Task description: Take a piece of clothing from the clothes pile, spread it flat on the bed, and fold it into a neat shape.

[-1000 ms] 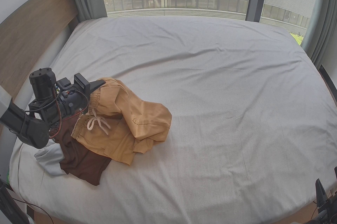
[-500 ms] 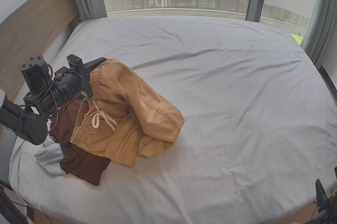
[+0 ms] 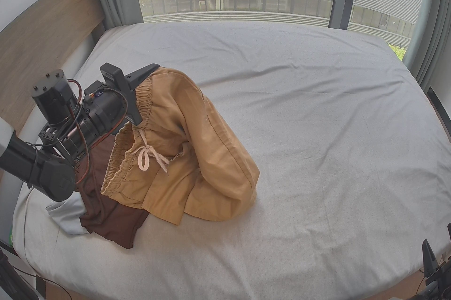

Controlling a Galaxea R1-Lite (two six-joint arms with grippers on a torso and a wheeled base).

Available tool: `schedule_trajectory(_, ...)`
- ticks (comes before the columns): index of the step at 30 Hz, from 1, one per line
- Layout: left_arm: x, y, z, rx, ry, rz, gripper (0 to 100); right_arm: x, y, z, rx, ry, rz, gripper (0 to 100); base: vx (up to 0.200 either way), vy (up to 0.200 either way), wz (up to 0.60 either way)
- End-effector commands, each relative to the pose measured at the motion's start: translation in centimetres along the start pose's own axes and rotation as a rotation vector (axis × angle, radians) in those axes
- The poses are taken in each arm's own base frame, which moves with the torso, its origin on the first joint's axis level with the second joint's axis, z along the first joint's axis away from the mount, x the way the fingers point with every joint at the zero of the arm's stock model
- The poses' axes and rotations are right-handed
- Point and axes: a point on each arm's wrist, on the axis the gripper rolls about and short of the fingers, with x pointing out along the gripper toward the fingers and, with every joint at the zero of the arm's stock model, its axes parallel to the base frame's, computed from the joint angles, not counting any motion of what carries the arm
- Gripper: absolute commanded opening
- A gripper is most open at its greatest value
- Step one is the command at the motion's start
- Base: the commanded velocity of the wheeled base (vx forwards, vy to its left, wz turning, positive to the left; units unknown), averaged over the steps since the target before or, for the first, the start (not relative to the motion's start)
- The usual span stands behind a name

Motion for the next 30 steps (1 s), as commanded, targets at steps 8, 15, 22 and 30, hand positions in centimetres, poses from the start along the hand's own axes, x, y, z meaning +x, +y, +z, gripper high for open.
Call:
schedule_trajectory(8, 0.9, -1.2, -3.4, -0.044, 0.076, -0.038, 0, 0.0, 0.0, -0.5, 0.0, 0.006, 0.001, 100, 0.0, 0.0, 0.0)
schedule_trajectory(15, 1.6, -2.9, -4.6, -0.171, 0.121, -0.081, 0, 0.0, 0.0, -0.5, 0.0, 0.006, 0.001, 100, 0.0, 0.0, 0.0)
schedule_trajectory(22, 2.9, -3.7, -6.2, -0.189, 0.176, -0.092, 0, 0.0, 0.0, -0.5, 0.0, 0.006, 0.001, 100, 0.0, 0.0, 0.0)
schedule_trajectory(30, 4.2, -6.5, -6.7, -0.302, 0.214, -0.145, 0, 0.0, 0.0, -0.5, 0.0, 0.006, 0.001, 100, 0.0, 0.0, 0.0)
